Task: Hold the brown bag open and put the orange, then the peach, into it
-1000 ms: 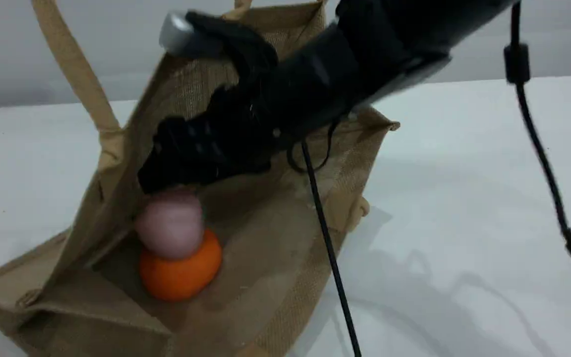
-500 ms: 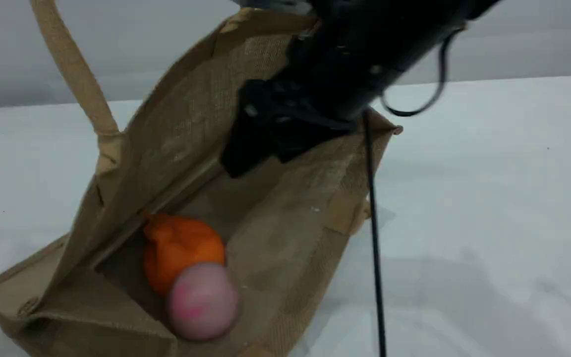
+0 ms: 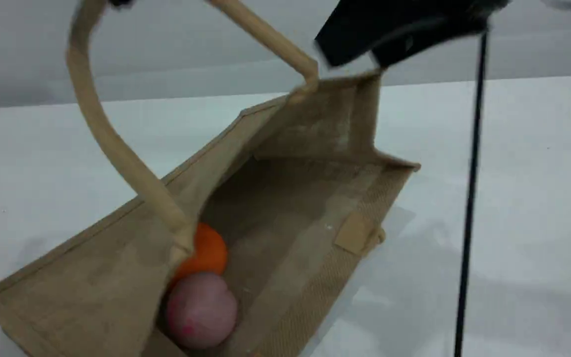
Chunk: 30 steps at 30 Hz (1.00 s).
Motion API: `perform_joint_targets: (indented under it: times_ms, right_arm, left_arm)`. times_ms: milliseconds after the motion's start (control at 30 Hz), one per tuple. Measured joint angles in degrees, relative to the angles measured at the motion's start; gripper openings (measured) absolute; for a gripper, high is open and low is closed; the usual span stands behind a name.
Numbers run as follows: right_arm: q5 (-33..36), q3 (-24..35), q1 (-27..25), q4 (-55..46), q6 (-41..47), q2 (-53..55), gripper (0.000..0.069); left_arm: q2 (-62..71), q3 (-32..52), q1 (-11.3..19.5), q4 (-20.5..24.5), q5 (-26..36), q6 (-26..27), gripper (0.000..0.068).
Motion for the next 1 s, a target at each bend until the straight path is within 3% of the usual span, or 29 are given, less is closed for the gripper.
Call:
perform_joint_targets:
  times_ms: [333, 433, 667, 800, 1000]
  right_arm:
    - [6.7, 0.0, -3.1, -19.1, 17.6, -16.9, 0.0533]
    - [9.0, 0.0, -3.1, -25.2, 23.8, -22.1, 0.0533]
    - [14.8, 0.0, -3.1, -38.0, 34.4, -32.9, 0.0533]
    - [18.0, 0.0, -3.1, -44.1, 38.9, -39.0, 0.0533]
    - [19.0, 3.6, -3.1, -48.4, 42.9, -48.5, 0.0533]
  left_arm:
    - [9.5, 3.5, 0.0, -5.0, -2.7, 2.3, 0.01]
    - [11.8, 3.5, 0.0, -5.0, -2.9, 3.5, 0.016]
    - [15.0, 3.5, 0.0, -9.6, -2.9, 5.7, 0.0414]
    - [14.6, 3.4, 0.0, -13.3, -0.4, 9.0, 0.0441]
    - [10.1, 3.4, 0.0, -10.5, 3.0, 5.5, 0.0441]
